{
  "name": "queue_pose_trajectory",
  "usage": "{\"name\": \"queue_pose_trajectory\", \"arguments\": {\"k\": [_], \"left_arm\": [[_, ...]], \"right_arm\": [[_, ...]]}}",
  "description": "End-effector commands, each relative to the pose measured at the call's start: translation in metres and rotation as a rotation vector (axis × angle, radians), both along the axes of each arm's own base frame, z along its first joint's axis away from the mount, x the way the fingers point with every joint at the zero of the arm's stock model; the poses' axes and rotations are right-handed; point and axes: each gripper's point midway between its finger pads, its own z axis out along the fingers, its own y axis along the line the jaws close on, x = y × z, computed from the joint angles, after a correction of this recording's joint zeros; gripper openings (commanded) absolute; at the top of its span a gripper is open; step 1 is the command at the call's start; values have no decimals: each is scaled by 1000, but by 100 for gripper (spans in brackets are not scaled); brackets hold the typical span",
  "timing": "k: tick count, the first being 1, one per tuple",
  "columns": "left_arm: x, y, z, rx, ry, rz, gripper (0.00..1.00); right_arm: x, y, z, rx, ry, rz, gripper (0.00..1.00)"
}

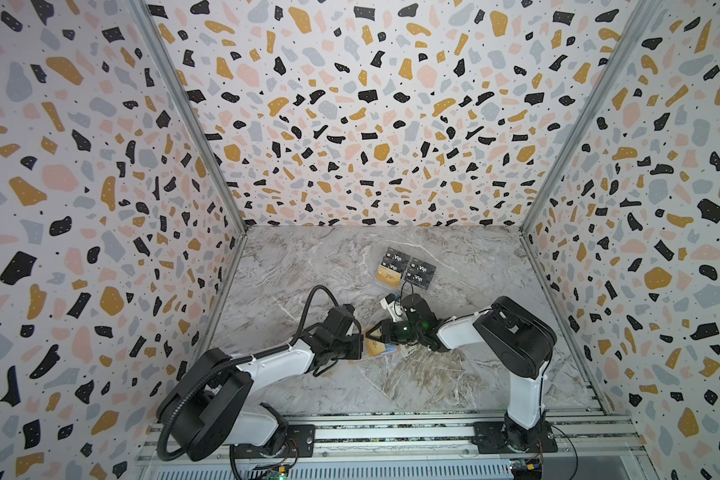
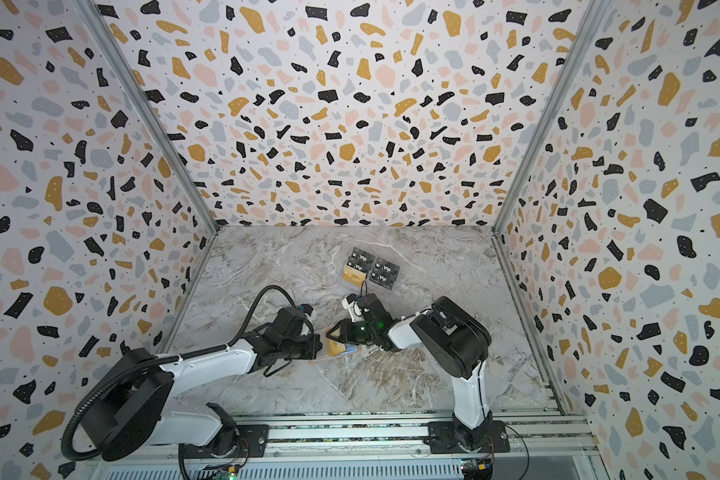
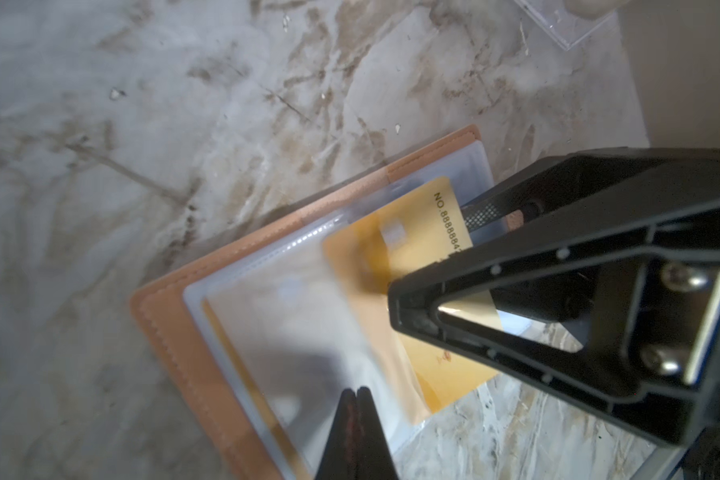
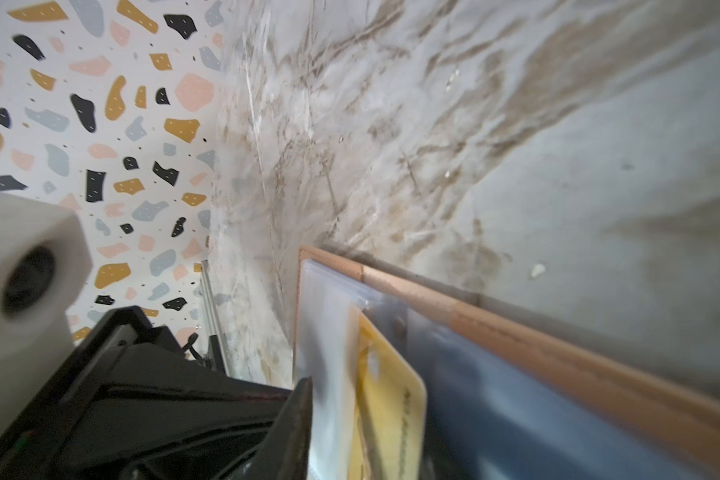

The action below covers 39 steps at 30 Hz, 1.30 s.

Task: Insert credit cards into a card holder
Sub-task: Insert the credit card into the card slot.

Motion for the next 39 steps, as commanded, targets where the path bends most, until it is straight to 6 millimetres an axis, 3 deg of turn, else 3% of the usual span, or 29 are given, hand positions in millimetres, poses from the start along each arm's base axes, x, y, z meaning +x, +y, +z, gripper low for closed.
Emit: {"name": "queue_pose_trajectory", "arguments": {"k": [1, 16, 29, 39], "left_arm": [[2, -2, 9, -25, -8, 7, 2], [13, 10, 4, -53, 28, 66, 0], [20, 4, 10, -70, 23, 57, 0], [25, 9, 10, -32, 13, 82, 1]], "right_arm": [[-1, -13, -7, -162, -49, -2, 46], [-1, -30, 11, -249, -125, -13, 63], [6, -53, 20, -274, -138, -22, 64], [-5, -61, 16, -305, -83, -29, 64]]}}
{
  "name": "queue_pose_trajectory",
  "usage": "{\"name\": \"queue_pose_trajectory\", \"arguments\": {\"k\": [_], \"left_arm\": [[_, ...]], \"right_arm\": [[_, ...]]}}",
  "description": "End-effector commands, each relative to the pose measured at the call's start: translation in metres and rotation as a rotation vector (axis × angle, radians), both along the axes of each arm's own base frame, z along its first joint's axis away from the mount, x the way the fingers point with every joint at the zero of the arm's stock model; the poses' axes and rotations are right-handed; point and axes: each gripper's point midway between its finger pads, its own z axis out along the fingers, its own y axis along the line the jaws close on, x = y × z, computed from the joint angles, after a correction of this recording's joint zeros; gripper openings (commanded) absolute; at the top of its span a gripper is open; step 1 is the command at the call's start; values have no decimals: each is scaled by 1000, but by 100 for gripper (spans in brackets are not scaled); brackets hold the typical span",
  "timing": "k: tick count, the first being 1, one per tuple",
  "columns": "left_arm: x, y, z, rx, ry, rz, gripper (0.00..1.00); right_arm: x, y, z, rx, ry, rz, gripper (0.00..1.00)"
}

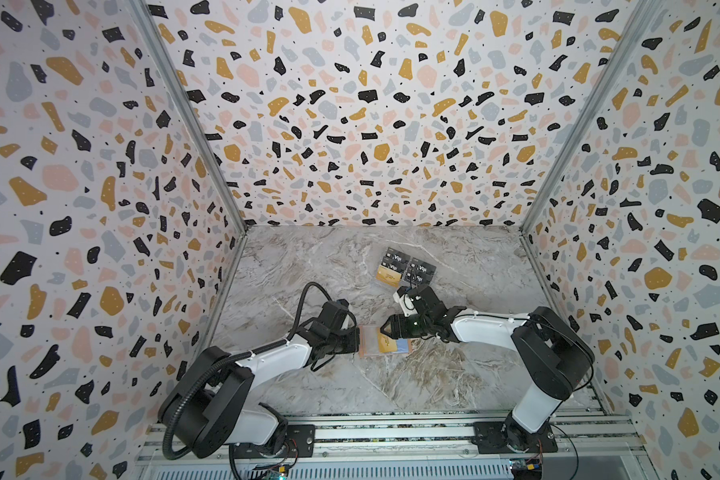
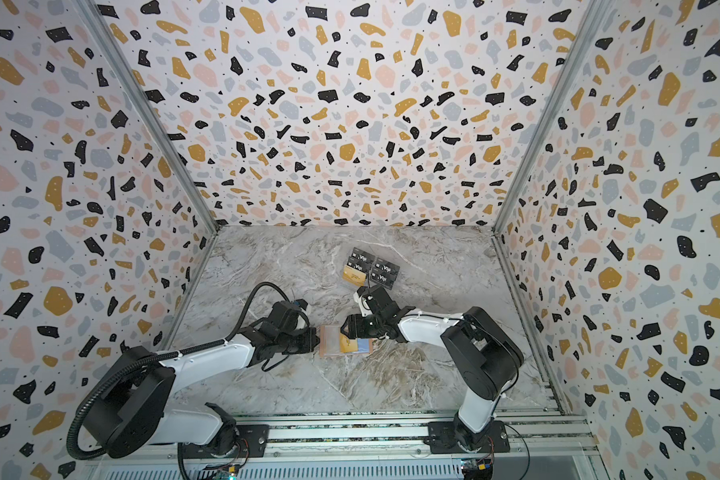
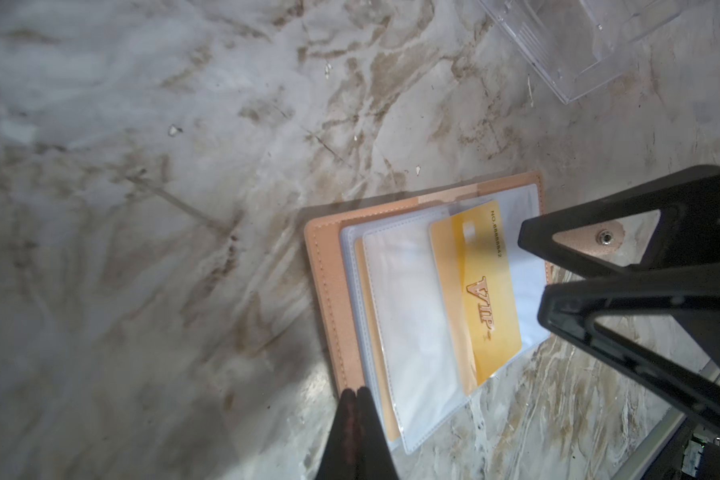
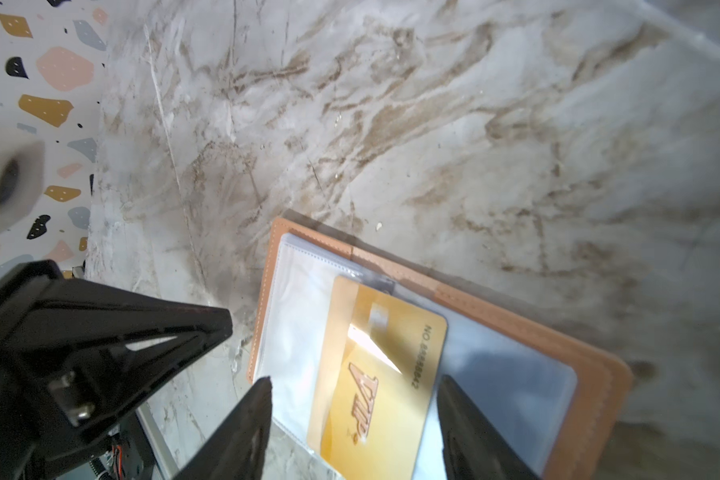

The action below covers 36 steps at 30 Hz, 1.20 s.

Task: Insert credit cards into a card holder
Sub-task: Insert the credit card into the card slot.

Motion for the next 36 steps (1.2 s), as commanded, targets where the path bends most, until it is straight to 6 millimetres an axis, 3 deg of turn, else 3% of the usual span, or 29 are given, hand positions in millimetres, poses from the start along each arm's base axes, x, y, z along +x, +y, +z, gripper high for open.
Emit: {"name": "queue_pose_trajectory", "arguments": {"k": [1, 6, 11, 21, 36], "left_arm": [[10, 1, 9, 16, -31, 21, 2], [11, 2, 3, 25, -25, 27, 7], [7, 2, -6, 20, -16, 17, 4], [-4, -2, -20, -56, 10, 22, 0], [-9, -2, -19, -83, 2, 19, 0]], "right_arm": [[-13, -4, 0, -36, 24, 8, 64], [-20, -4, -14, -95, 59, 1, 64], [-22, -4, -17, -119, 78, -3, 64], [-29, 16, -9, -32, 140, 19, 64], [-32, 43, 5, 36, 152, 43, 63]]}}
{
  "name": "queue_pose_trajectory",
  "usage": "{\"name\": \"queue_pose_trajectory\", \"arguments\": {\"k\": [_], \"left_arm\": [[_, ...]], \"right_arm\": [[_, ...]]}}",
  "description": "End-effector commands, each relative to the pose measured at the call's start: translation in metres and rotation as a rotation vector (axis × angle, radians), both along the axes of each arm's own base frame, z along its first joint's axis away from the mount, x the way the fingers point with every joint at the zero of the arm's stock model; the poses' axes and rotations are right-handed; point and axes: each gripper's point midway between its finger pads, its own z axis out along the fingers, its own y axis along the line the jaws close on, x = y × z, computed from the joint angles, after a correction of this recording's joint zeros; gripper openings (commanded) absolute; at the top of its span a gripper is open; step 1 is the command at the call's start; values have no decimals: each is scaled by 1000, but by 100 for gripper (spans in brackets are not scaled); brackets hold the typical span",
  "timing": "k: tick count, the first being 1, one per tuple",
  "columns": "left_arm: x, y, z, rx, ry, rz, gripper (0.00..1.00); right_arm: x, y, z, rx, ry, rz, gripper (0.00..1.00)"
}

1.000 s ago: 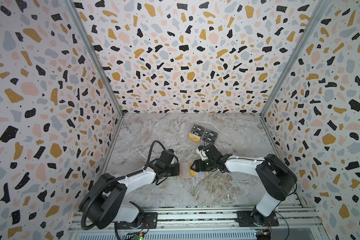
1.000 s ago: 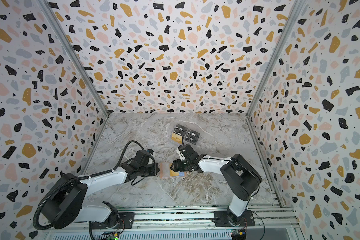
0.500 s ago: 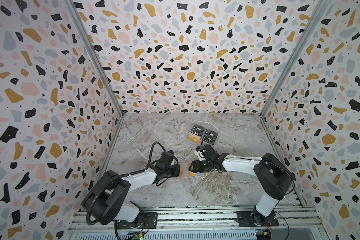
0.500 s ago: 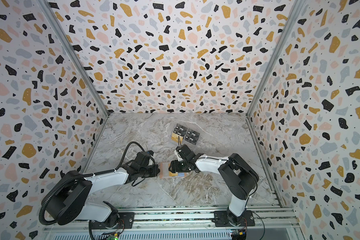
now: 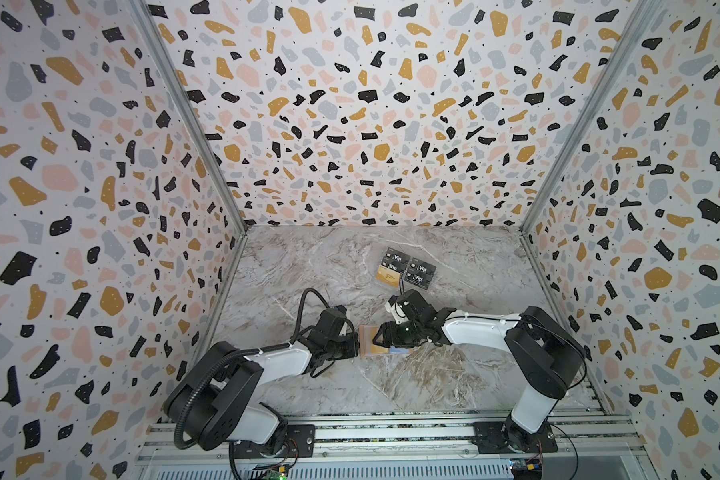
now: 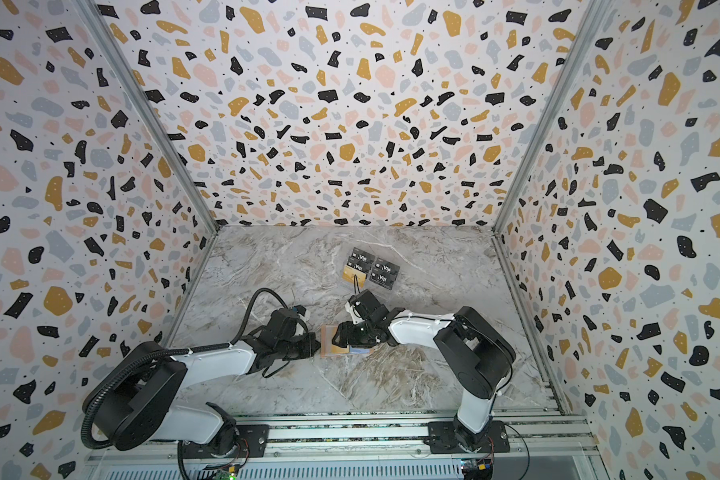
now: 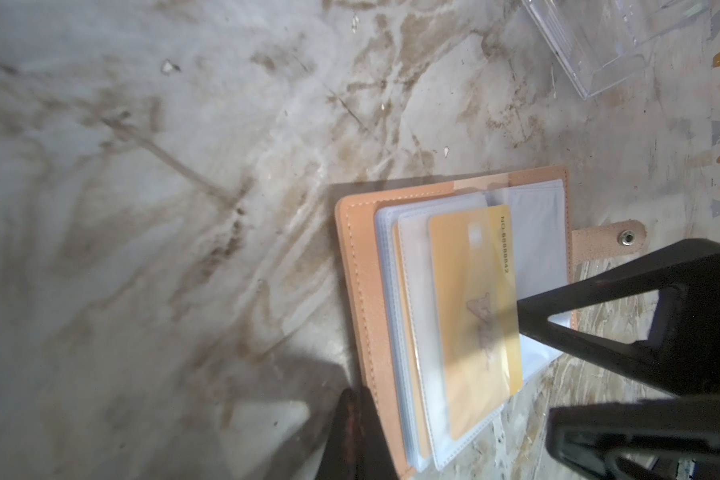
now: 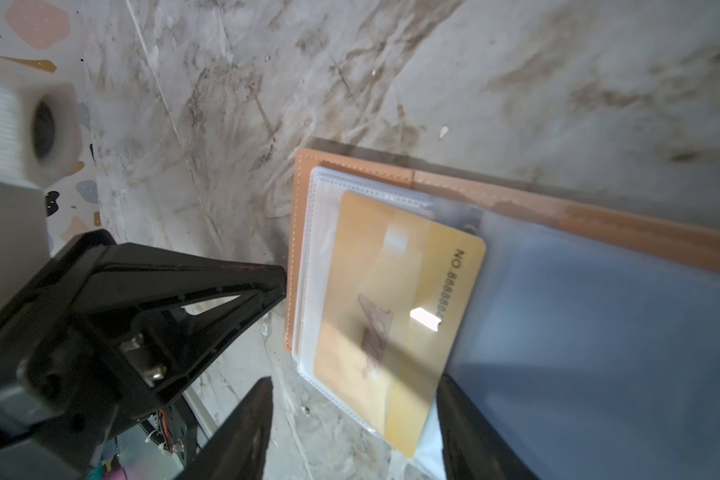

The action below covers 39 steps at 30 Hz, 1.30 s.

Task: Insert credit cards into a card holder
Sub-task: Insert the credit card into the card slot.

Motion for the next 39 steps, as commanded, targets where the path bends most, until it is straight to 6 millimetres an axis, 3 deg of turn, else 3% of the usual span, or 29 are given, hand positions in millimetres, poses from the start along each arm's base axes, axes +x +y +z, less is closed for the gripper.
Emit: {"name": "queue_pose_trajectory", "arguments": {"k": [1, 16, 25, 31, 33, 36, 39], "left_arm": [[-1, -1, 3, -21, -10, -6, 0], [-13, 3, 9, -13, 2, -38, 0], [-7, 11, 14, 70, 13, -27, 0], [-16, 18, 15, 141, 68, -58, 7], [-14, 28, 21, 200, 62, -38, 8], [9, 50, 50, 321, -36, 54, 13], [33, 39, 80, 301, -107, 61, 20]], "right_arm": [[0, 17, 10, 35, -3, 19, 63], [-21, 34, 24, 76, 22, 74, 63], [-11, 11, 37, 70, -23, 42, 64], [3, -8, 40, 40, -75, 64, 64], [9, -11, 46, 46, -112, 73, 59], [26, -13, 58, 58, -176, 83, 53], [40, -15, 63, 48, -234, 75, 50]]}}
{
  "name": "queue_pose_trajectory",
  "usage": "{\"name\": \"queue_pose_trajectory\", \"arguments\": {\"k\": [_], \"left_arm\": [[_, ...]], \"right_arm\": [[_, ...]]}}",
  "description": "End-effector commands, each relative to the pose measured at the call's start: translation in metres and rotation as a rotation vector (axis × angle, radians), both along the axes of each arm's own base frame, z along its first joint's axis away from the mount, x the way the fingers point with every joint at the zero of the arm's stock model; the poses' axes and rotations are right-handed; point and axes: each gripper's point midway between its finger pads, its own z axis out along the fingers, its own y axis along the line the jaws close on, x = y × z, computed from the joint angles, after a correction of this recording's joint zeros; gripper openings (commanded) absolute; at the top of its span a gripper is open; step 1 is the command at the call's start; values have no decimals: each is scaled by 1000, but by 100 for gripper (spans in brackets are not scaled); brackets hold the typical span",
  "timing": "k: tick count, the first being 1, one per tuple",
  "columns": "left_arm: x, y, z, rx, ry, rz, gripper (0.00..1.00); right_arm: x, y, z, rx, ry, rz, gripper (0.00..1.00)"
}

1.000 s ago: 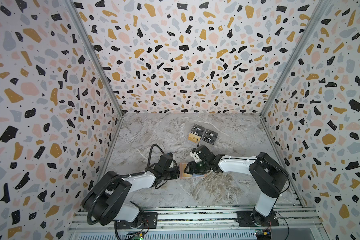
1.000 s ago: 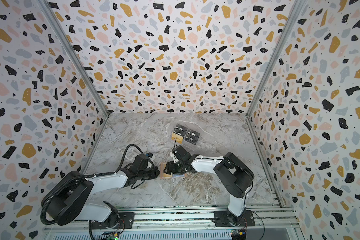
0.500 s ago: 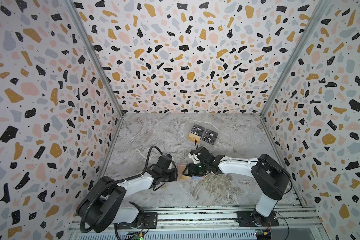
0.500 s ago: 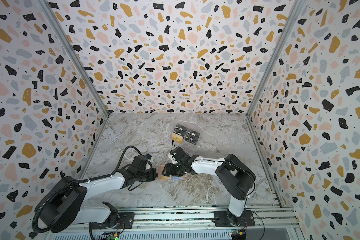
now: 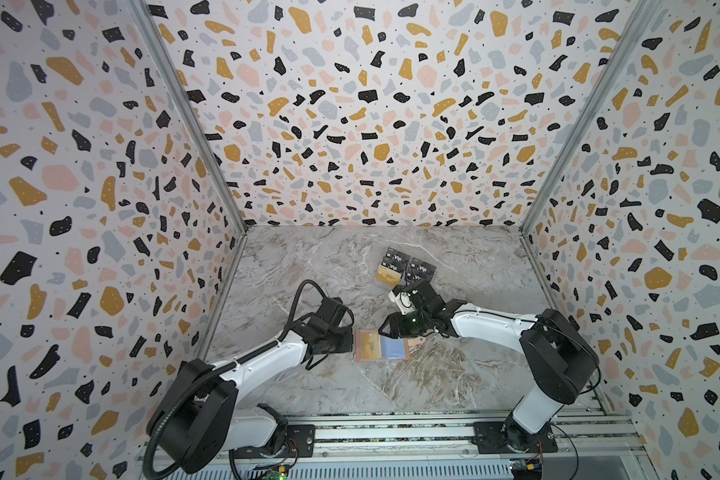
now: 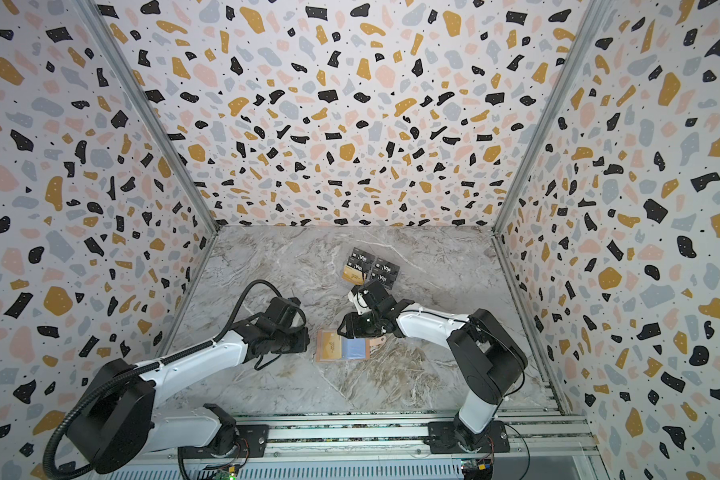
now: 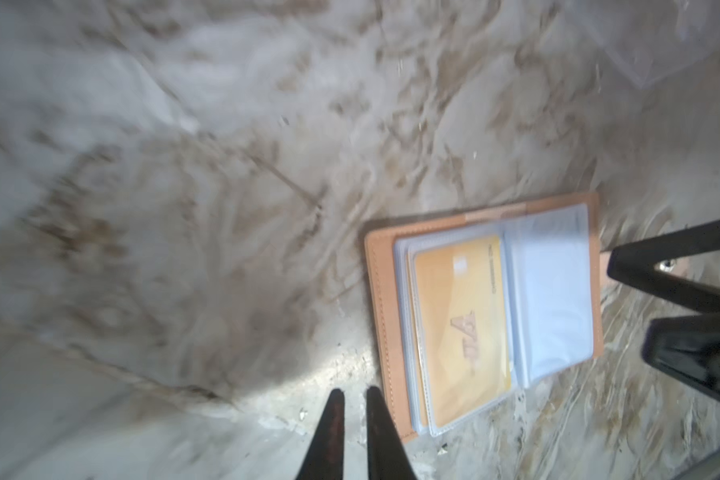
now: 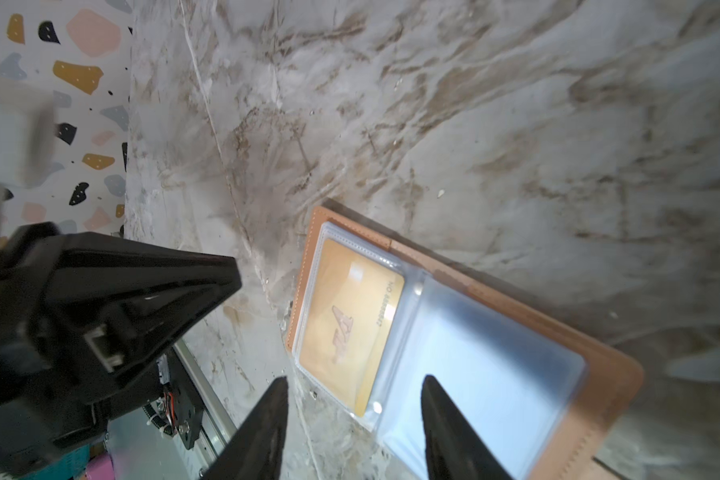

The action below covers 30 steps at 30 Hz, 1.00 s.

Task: Insert credit cards into a card holder
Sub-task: Insert the credit card into the card slot.

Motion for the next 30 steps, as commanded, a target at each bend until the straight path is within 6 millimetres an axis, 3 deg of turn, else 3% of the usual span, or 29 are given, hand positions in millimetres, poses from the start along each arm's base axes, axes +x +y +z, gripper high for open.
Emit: {"name": "queue_pose_trajectory", "arguments": {"k": [1, 6, 10, 20, 25, 30], "left_arm": [[24, 0, 31, 44, -79, 7, 21], [36, -28, 26, -48, -54, 2, 21], [34, -41, 20, -132, -64, 23, 22], [21, -106, 7, -287, 7, -122, 22], [17, -121, -6, -310, 54, -172, 22], [12, -121, -20, -313, 93, -172, 22]], "right_arm": [[15, 2, 30, 23, -125, 32, 49], [6, -7, 16, 21, -132, 36, 42], [4, -8, 7, 20, -130, 58, 36], [-10, -10, -22, 31, -67, 83, 25], [-11, -14, -37, 2, -39, 72, 24], [-11, -27, -48, -69, -25, 38, 19]]}}
